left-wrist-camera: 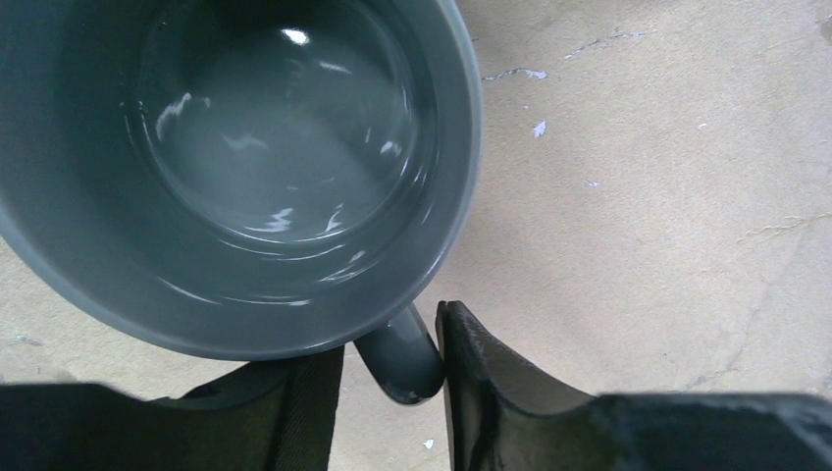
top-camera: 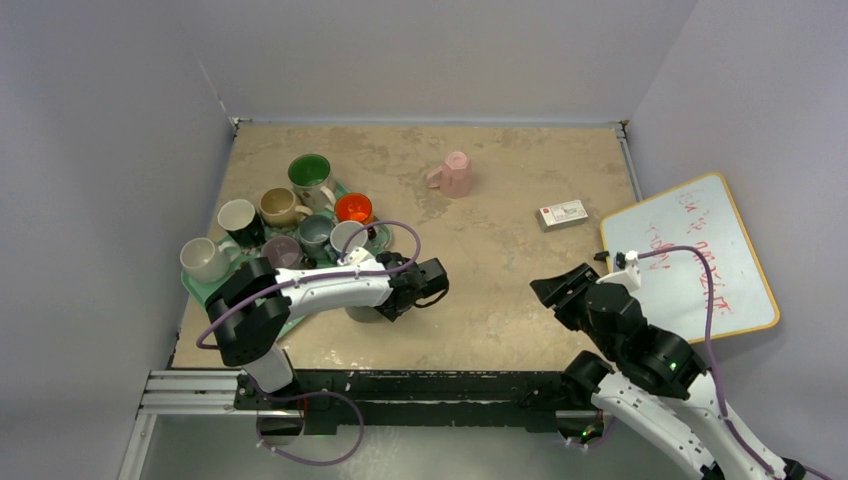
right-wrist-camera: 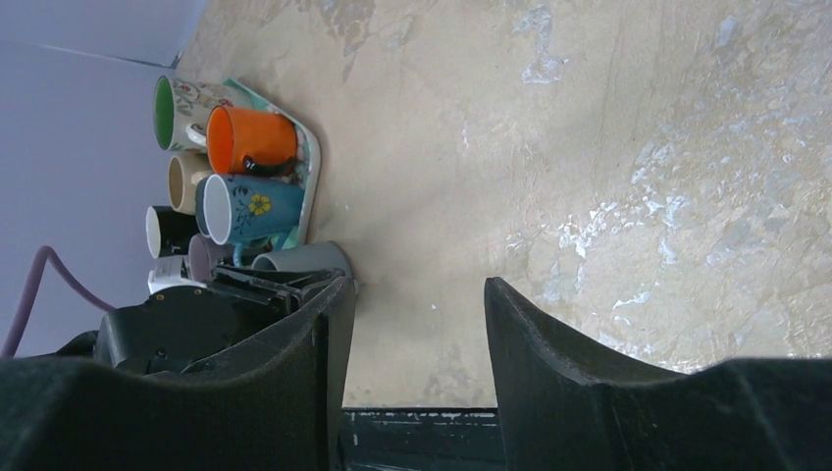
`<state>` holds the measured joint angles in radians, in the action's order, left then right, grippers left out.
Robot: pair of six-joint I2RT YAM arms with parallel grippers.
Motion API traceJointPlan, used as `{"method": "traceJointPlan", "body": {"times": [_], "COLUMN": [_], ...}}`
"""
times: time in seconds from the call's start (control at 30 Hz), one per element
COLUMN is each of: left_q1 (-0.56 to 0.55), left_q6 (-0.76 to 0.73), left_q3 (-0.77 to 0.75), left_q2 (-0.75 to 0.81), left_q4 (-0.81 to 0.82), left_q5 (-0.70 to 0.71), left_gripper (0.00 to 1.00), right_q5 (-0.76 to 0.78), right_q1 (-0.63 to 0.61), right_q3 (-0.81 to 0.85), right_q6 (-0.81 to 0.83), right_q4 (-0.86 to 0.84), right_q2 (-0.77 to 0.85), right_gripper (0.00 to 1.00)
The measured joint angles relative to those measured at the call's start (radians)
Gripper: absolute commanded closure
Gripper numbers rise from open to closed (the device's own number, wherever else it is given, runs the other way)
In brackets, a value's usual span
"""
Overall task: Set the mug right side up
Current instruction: Pick up the cup at the center of the board.
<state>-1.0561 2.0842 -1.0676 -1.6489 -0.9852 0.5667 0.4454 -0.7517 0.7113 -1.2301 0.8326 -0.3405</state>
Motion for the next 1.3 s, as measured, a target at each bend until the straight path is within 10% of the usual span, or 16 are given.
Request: {"method": "traceJointPlan", "body": {"times": [0.17, 1.3], "left_q1": [-0.001, -0.162], "left_q6": [-0.002, -0.002], "left_q3": [0.000, -0.243], "left_q2": [0.006, -0.043], "left_q4": [-0.016, -0.216], "left_q5": [0.001, 0.042], "left_gripper": [0.99, 1.00], "right_q5": [-0.001, -0.066], "right_q1": [0.000, 0.000], "right_q3": [0.000, 0.000], "right_q6": [0.000, 0.016], "right_q4": [0.000, -0.021], "right_q2": [0.000, -0.025], "right_gripper": [0.47, 0.06]}}
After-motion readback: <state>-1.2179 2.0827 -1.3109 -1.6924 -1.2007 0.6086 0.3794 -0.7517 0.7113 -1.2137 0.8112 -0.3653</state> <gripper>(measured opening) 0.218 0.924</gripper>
